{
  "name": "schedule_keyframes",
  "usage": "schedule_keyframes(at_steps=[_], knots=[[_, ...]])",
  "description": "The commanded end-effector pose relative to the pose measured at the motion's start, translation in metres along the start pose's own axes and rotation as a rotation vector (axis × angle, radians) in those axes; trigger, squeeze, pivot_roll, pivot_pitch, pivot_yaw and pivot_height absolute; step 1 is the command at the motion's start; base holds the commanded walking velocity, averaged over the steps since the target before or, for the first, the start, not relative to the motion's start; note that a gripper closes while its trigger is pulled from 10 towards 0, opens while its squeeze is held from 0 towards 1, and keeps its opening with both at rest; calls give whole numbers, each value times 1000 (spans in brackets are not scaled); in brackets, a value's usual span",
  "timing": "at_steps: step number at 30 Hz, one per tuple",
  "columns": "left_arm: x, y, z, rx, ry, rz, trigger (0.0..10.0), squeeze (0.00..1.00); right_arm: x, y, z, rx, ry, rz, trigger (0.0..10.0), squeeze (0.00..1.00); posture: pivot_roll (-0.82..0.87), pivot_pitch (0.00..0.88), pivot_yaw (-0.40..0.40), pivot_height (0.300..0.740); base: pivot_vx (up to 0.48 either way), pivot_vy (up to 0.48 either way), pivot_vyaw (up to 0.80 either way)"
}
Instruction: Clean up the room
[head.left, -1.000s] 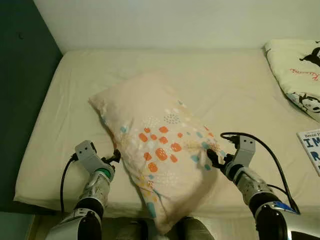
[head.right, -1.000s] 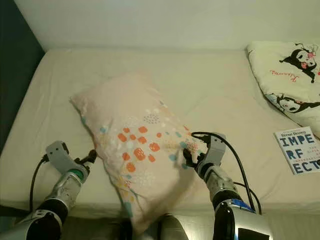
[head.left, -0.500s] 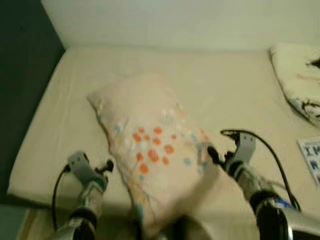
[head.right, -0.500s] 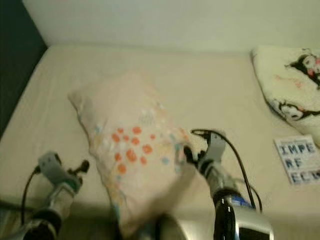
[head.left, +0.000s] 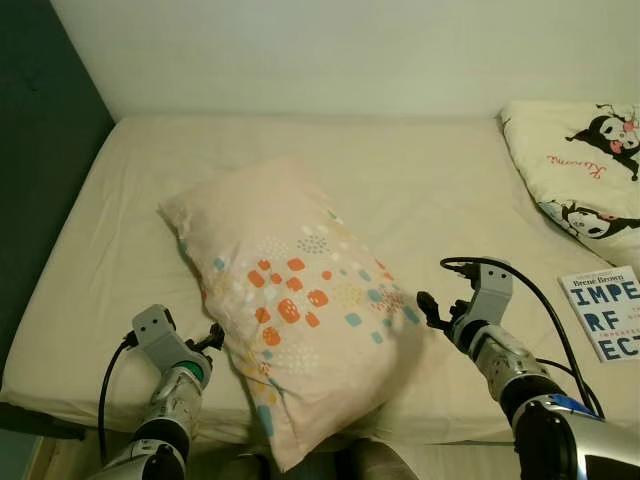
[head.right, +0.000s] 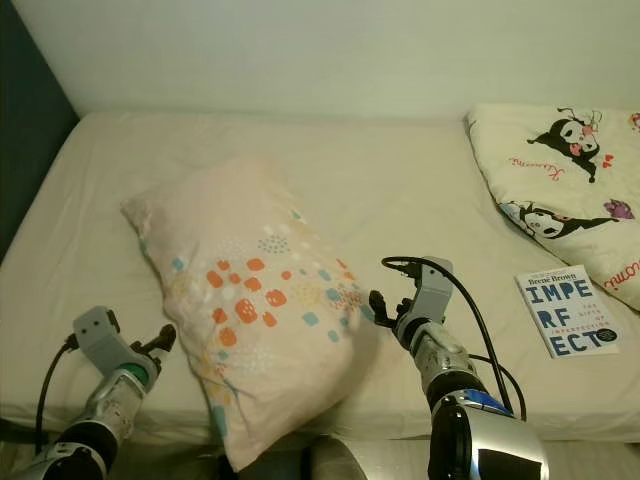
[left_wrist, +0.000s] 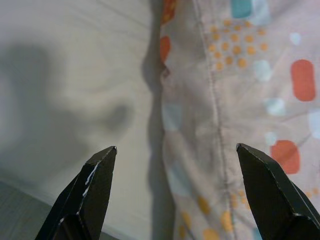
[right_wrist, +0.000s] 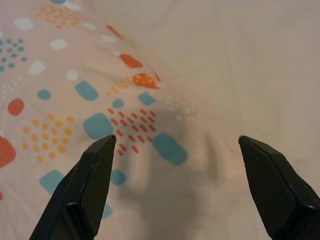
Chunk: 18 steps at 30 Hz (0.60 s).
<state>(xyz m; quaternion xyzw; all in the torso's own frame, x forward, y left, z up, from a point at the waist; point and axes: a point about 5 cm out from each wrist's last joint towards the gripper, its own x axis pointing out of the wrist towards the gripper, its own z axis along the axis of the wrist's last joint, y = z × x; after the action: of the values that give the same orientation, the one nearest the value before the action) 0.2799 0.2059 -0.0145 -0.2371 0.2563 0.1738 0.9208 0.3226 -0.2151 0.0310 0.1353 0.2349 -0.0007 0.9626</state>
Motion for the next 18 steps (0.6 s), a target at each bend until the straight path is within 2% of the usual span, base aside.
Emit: schedule_keyframes(at_steps=[1,5,9,12,13,18], knots=[[-3,4,-14,-7,51,30,10000,0,-1,-2,-6,-2,27,-11,10000,0,-49,90,43,740,0,-270,0],[-3,5,-16,-37,62,39,10000,0,-1,-1,-6,1,27,-6,10000,0,-50,82,41,740,0,0,0],[-4,6,-18,-30,71,47,10000,0,0,0,-6,-6,31,-3,10000,0,-50,76,38,740,0,0,0],[-4,4,-19,-82,77,33,10000,0,-1,0,-7,-6,35,-3,10000,0,-49,77,38,740,0,0,0],[-3,0,-19,-148,74,4,10000,0,-1,1,-9,-4,39,1,10000,0,-52,77,39,740,0,0,0],[-2,-5,-14,-217,33,-54,10000,0,-1,2,-14,-7,54,9,10000,0,-63,89,40,740,0,0,0]])
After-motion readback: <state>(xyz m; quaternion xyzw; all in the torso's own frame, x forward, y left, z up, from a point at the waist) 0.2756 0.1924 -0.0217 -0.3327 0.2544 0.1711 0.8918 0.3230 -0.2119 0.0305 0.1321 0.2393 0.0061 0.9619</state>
